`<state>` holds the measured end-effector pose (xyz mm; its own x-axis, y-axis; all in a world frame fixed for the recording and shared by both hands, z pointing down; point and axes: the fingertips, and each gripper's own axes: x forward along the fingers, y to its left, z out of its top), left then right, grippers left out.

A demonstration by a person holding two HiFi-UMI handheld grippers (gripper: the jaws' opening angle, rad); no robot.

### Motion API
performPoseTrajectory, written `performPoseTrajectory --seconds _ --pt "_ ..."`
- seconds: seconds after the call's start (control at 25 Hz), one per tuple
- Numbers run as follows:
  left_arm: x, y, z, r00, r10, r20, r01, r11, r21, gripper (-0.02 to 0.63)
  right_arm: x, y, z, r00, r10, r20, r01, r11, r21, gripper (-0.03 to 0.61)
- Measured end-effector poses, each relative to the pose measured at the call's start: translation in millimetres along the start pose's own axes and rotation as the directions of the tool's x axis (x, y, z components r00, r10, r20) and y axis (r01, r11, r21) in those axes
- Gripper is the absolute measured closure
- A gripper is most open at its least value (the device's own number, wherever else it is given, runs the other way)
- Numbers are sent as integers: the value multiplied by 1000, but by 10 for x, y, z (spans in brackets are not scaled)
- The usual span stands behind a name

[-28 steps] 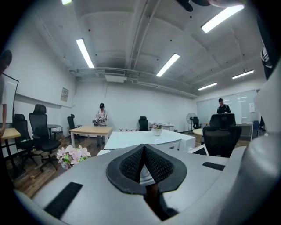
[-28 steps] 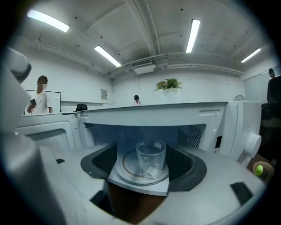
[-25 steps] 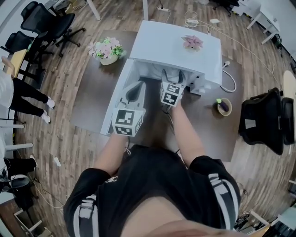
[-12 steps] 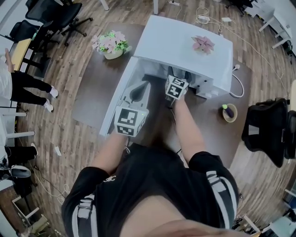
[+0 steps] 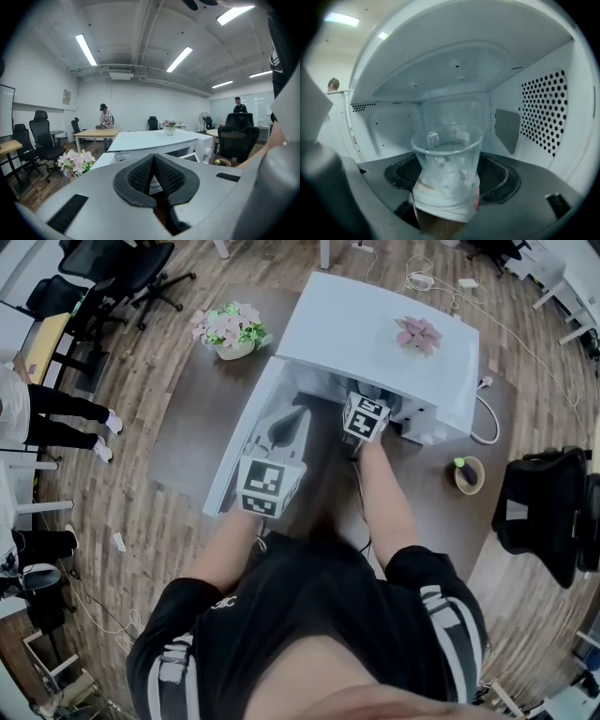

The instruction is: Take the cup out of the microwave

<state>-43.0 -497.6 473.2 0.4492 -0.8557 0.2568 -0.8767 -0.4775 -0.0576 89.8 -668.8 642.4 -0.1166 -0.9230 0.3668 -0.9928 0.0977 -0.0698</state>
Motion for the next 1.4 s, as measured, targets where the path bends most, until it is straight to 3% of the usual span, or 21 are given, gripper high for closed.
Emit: performPoseTrajectory --seconds 0.56,1.08,1.4 --pt "-297 -170 131 998 -20 60 21 1000 -12 611 -1249 221 -142 994 109 24 -108 994 -25 212" --pt "-523 -279 290 988 -30 151 46 993 -105 611 -2527 214 844 956 136 261 -131 991 -38 213" --pt "-605 -318 414 981 -46 190 64 993 -94 611 -2827 274 1164 929 134 344 -120 991 -64 213"
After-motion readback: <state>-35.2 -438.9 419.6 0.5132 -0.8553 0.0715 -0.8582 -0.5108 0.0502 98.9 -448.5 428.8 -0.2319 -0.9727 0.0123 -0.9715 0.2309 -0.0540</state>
